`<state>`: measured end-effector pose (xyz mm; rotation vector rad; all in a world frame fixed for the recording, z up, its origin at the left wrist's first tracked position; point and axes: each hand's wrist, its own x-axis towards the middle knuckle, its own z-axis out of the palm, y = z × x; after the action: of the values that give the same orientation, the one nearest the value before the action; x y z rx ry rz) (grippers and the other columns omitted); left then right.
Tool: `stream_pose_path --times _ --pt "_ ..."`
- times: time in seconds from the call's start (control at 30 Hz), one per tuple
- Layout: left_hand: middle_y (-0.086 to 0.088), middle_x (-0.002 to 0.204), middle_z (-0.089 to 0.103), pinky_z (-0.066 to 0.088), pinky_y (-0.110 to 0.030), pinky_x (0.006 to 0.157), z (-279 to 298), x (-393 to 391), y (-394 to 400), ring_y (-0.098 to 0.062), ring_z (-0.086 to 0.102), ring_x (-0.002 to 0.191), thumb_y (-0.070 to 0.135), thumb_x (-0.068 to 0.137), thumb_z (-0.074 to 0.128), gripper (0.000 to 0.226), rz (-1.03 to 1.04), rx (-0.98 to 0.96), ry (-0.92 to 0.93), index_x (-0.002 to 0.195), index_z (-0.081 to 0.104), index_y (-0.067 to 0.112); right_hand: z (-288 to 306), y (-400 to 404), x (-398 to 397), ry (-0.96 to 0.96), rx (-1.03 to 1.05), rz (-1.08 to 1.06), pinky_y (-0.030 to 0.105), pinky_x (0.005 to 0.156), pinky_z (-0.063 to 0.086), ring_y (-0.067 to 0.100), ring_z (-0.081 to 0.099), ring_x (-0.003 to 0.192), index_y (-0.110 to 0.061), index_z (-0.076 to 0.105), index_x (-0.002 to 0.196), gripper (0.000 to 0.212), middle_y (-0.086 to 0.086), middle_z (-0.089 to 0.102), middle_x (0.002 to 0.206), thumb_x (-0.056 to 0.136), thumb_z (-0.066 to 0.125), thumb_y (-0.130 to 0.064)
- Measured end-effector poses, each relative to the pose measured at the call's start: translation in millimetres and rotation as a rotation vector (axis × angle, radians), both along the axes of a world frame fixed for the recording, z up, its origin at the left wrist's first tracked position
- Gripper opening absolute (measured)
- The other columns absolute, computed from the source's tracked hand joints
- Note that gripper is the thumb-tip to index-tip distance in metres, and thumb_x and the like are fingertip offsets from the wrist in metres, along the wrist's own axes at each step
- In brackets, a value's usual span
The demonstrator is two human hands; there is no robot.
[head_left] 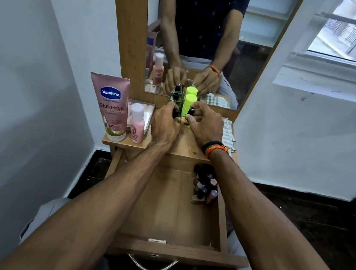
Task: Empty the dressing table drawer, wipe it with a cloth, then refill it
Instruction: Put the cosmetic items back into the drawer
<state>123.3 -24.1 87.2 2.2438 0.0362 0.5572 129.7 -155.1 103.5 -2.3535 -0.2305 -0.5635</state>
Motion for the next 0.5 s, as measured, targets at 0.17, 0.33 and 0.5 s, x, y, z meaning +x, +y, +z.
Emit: stream_pose_path --times 0.17,0.33,0.5 --pt "-0.008 0.093 0.071 0.056 -0.041 0.077 1.7 -5.2 -4.3 -0.024 0.064 0.088 -0.001 0.081 0.069 0.02 0.027 -0.059 -0.008 0.097 0.065 0.009 -1.0 -2.0 -1.6 -0.008 0.023 0.003 0.035 0.075 0.06 0.01 0.067 0.077 -0.021 0.065 0.11 0.029 -0.003 0.072 0.09 0.084 0.076 -0.023" --pt "-0.006 0.094 0.072 0.057 -0.041 0.076 3.7 -10.2 -4.7 -0.022 0.065 0.089 -0.004 0.079 0.069 0.021 0.025 -0.067 -0.011 0.095 0.067 0.009 -1.3 -4.6 -4.8 -0.003 0.062 0.003 0.037 0.076 0.061 0.01 0.068 0.077 -0.018 0.066 0.109 0.029 -0.004 0.073 0.089 0.082 0.078 -0.022" --pt "-0.008 0.096 0.073 0.055 -0.039 0.076 11.4 -23.8 -1.7 -0.024 0.065 0.091 0.001 0.081 0.072 0.018 -0.043 -0.021 -0.049 0.097 0.067 0.008 7.2 -11.9 -11.5 -0.017 0.128 -0.012 0.025 0.075 0.06 0.007 0.068 0.078 -0.016 0.069 0.105 0.027 -0.001 0.074 0.092 0.081 0.08 -0.022"
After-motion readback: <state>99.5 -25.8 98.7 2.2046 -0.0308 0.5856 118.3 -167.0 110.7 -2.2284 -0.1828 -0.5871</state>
